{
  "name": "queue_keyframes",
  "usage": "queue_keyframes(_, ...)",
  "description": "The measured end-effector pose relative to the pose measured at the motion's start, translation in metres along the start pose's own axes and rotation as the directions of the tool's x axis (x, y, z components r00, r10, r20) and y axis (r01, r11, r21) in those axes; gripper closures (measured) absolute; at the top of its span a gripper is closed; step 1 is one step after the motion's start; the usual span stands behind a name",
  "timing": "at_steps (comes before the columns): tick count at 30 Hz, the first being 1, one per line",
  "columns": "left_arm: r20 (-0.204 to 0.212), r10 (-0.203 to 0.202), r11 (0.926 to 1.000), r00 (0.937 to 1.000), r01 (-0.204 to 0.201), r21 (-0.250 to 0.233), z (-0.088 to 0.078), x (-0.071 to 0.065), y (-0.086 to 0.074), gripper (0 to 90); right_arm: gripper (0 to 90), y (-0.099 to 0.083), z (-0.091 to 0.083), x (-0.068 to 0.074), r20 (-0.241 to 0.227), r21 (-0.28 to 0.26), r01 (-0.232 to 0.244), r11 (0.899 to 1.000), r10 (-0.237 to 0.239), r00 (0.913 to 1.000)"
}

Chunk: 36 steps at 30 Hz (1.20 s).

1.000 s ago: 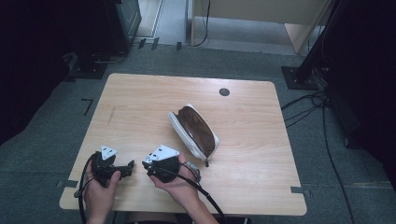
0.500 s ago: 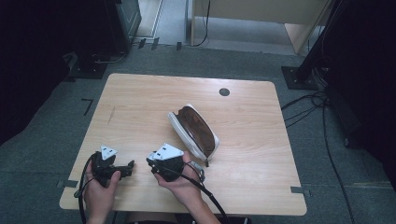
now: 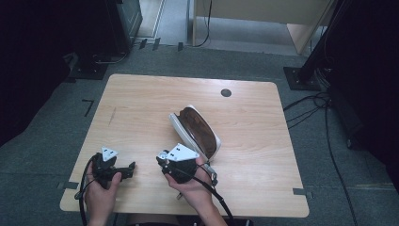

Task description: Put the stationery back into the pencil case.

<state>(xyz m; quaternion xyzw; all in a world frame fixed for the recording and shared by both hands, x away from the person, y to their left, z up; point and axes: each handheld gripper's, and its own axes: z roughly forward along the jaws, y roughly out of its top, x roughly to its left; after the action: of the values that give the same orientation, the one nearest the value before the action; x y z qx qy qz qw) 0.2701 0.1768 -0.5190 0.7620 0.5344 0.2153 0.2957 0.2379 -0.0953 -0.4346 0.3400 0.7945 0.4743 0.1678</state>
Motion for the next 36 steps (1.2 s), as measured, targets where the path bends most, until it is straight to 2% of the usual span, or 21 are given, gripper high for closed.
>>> queue_keyframes(11, 0.000, 0.000, 1.0000, 1.0000, 0.000, -0.001, 0.000, 0.000, 0.000, 0.0, 65.8, -0.009, -0.031, -0.021, 0.063, -0.014, -0.055, 0.998, 0.056, 0.9964)
queue_keyframes(14, 0.000, -0.001, 1.0000, 1.0000, 0.001, -0.001, 0.000, 0.000, 0.000, 0.0, 65.9, -0.012, -0.041, -0.028, 0.083, -0.025, -0.079, 0.997, 0.081, 0.9933)
queue_keyframes(20, 0.000, -0.001, 1.0000, 1.0000, 0.001, -0.001, 0.000, 0.000, 0.000, 0.0, 65.9, -0.016, -0.058, -0.036, 0.115, -0.051, -0.098, 0.994, 0.103, 0.9881)
queue_keyframes(36, 0.000, 0.000, 1.0000, 1.0000, 0.000, -0.001, 0.000, 0.000, 0.000, 0.0, 65.9, -0.036, -0.097, -0.053, 0.183, -0.067, -0.141, 0.988, 0.151, 0.9714)
